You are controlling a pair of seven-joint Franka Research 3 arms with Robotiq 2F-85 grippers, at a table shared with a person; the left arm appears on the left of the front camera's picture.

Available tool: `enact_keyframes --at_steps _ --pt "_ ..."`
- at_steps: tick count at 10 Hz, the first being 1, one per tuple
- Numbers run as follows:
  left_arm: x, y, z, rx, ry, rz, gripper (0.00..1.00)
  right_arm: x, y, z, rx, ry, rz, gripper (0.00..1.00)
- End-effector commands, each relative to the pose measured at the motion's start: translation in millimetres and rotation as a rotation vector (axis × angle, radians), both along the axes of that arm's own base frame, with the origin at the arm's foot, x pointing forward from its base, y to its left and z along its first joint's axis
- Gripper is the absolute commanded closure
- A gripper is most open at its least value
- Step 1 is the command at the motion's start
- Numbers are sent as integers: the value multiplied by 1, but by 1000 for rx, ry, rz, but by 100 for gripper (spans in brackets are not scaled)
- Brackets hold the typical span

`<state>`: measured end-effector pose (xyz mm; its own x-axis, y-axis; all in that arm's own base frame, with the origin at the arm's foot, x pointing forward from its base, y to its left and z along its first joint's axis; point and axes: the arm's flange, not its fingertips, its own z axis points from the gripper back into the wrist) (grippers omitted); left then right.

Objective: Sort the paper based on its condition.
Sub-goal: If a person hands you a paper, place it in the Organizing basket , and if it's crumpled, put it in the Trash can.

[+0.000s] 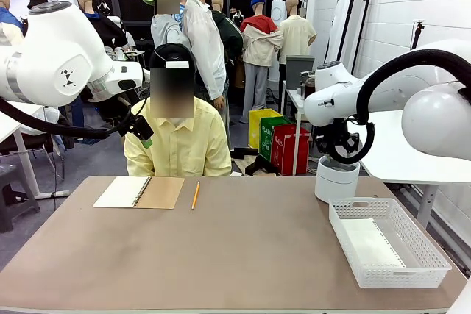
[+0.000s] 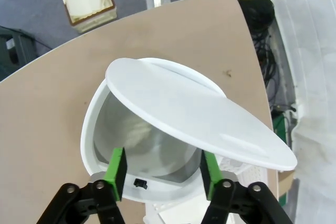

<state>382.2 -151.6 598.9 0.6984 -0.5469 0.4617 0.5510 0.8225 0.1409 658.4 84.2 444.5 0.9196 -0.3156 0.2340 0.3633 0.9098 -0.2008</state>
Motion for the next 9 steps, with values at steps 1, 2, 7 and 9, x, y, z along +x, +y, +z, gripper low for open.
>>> enact_keyframes --at_steps 1,2,7,9 --pt "0 1 1 -2 -1 -3 0 5 2 4 -3 5 -30 0" --pt "0 1 1 -2 -1 -3 0 3 2 7 6 5 -30 0" --pt "0 1 1 -2 -1 -3 0 0 4 12 13 4 -38 0" --pt "0 1 1 -2 -1 -3 0 -1 2 8 3 1 -5 0"
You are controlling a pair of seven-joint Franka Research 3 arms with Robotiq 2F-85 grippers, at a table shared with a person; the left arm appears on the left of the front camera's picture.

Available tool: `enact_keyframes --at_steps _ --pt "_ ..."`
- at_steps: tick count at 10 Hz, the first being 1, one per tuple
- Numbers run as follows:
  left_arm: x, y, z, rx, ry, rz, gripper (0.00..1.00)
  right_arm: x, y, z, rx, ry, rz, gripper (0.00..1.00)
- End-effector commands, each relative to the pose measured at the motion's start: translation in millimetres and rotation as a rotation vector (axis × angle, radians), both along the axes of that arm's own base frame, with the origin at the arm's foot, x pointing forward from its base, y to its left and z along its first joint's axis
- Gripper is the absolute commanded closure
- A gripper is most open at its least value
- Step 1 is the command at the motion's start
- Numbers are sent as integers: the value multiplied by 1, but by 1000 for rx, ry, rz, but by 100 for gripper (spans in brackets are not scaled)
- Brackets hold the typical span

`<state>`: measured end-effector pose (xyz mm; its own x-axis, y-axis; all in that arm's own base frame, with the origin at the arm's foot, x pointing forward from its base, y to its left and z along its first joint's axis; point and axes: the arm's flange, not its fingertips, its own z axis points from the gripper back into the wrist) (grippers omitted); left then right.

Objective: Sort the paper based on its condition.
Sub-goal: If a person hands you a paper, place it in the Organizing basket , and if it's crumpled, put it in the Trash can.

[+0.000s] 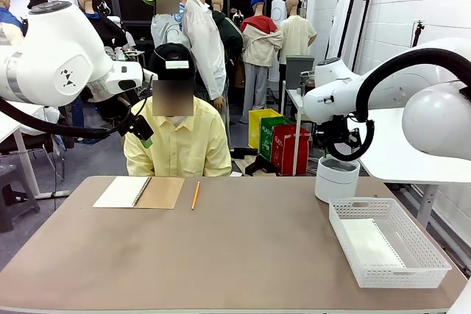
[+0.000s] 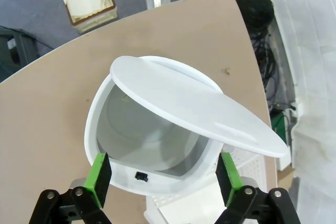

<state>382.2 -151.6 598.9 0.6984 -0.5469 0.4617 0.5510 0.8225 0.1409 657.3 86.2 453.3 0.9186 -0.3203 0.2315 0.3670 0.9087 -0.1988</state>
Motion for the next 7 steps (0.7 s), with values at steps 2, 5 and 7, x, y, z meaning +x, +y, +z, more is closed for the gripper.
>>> enact_keyframes --at_steps 2,5,7 --pt "0 1 1 -2 -1 -3 0 0 0 -1 1 -1 0 0" --pt "0 1 1 -2 -1 -3 0 0 0 -1 1 -1 0 0" --pt "0 1 1 -2 -1 -3 0 0 0 -1 1 -1 0 0"
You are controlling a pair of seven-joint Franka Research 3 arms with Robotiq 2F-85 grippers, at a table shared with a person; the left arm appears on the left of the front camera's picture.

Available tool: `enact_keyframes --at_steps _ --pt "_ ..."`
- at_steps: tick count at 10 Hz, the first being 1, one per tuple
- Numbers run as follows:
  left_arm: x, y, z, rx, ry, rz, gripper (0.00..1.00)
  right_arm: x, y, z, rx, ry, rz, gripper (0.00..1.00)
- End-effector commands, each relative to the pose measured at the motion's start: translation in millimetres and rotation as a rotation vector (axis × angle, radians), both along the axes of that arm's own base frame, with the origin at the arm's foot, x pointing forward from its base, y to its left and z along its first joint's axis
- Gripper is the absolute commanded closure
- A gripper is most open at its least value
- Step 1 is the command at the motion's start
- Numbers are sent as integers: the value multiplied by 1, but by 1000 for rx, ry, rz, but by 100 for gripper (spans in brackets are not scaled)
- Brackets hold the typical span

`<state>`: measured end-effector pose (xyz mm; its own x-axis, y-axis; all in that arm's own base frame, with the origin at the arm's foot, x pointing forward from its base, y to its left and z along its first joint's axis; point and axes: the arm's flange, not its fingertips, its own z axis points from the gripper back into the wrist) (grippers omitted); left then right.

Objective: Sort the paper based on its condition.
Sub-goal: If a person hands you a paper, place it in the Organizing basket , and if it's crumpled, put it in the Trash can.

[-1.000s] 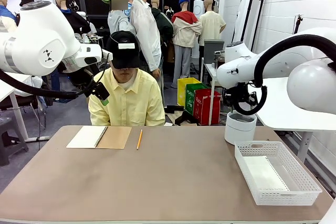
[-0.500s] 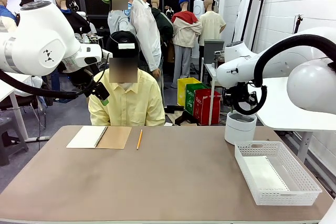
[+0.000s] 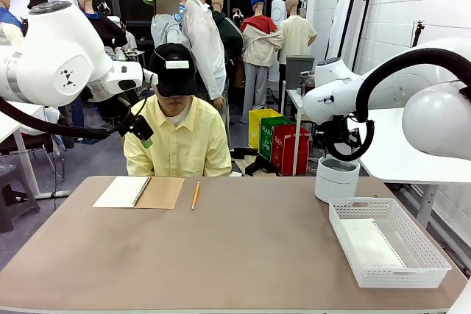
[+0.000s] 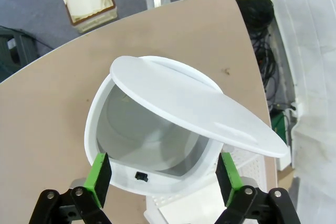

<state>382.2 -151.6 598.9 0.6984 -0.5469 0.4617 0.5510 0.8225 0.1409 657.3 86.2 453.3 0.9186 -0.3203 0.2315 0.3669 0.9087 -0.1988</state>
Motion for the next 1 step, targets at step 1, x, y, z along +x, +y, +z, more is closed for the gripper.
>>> enact_keyframes --at_steps 1 --pt "0 1 1 -2 -1 -3 0 0 0 -1 1 -1 0 0"
